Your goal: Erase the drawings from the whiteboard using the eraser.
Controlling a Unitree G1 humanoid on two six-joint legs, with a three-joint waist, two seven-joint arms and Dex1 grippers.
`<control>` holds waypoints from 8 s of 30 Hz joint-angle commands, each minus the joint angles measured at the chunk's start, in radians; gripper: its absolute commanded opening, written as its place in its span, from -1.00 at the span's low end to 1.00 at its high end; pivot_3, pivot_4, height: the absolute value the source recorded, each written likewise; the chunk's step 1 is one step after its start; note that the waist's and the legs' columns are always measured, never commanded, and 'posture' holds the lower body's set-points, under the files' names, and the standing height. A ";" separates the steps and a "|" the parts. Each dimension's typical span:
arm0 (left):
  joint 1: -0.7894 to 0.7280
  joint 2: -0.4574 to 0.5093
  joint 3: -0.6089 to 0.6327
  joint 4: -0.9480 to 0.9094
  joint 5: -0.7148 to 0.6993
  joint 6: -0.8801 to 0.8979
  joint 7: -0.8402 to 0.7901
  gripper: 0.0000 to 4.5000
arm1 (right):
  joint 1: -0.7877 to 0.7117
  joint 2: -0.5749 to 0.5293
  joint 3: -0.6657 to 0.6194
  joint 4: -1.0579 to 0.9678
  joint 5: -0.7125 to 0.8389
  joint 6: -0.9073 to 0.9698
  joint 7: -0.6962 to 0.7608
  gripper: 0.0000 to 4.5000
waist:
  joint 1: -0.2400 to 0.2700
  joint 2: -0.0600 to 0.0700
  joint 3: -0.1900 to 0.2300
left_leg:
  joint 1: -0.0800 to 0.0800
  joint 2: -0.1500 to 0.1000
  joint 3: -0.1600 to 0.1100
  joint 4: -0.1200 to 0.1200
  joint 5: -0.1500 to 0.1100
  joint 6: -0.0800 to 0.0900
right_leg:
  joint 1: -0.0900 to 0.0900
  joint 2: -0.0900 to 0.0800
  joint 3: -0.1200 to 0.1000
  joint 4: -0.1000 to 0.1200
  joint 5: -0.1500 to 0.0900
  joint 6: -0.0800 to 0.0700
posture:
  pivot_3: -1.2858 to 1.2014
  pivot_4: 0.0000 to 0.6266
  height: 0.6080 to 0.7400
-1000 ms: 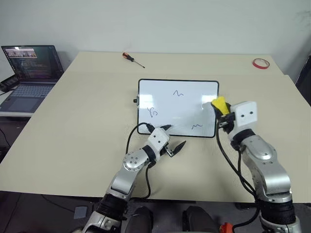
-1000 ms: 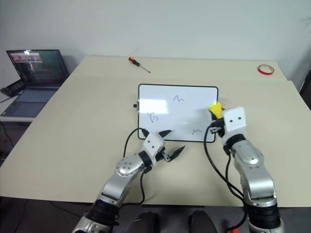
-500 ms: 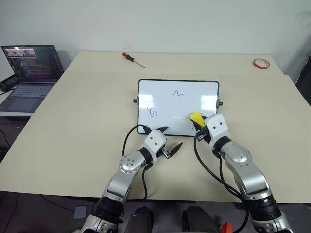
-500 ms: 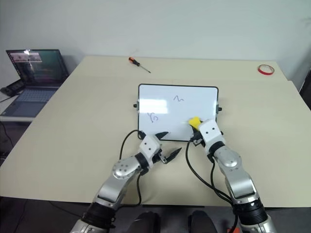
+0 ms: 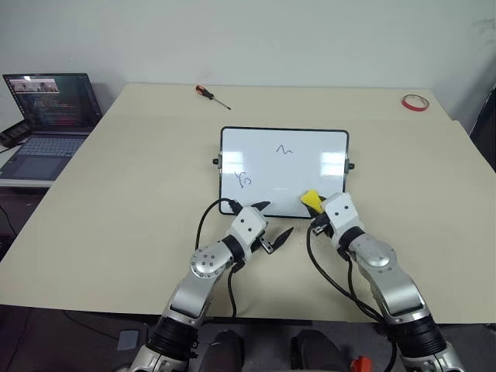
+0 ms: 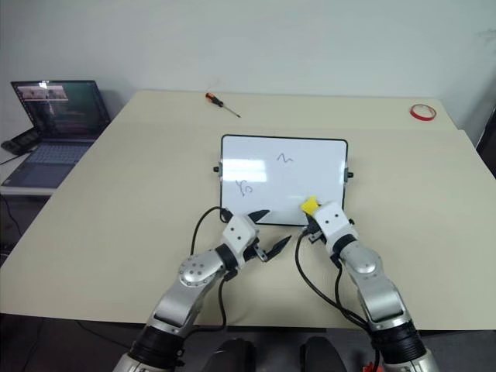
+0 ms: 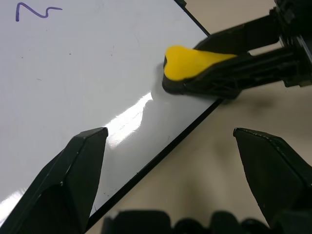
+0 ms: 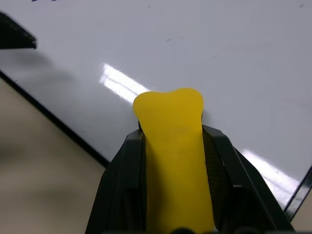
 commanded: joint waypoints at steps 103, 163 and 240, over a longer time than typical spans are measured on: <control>0.019 0.006 -0.001 -0.050 -0.008 -0.008 0.017 1.00 | 0.072 -0.151 -0.032 0.011 -0.245 0.092 0.016 -0.47 | 0.023 -0.005 -0.001 | 0.004 -0.002 -0.002 0.000 0.000 0.000 | 0.007 -0.002 0.000 -0.004 0.001 0.002 | 0.03 -0.52 1.00; -0.087 -0.034 0.077 0.072 0.046 -0.097 0.179 1.00 | -0.297 0.023 -0.079 0.126 -0.039 -0.136 0.024 -0.47 | -0.001 -0.005 0.000 | -0.005 -0.001 0.000 -0.001 0.000 0.000 | -0.004 -0.001 0.000 -0.003 0.001 0.001 | 0.03 -0.52 1.00; -0.076 -0.047 0.075 0.037 0.041 -0.071 0.173 1.00 | -0.442 0.128 0.014 0.389 -0.087 -0.024 0.008 -0.47 | -0.004 -0.004 -0.001 | -0.002 0.000 0.000 0.004 0.000 0.000 | -0.002 -0.001 0.000 0.004 0.001 0.001 | 0.03 -0.52 1.00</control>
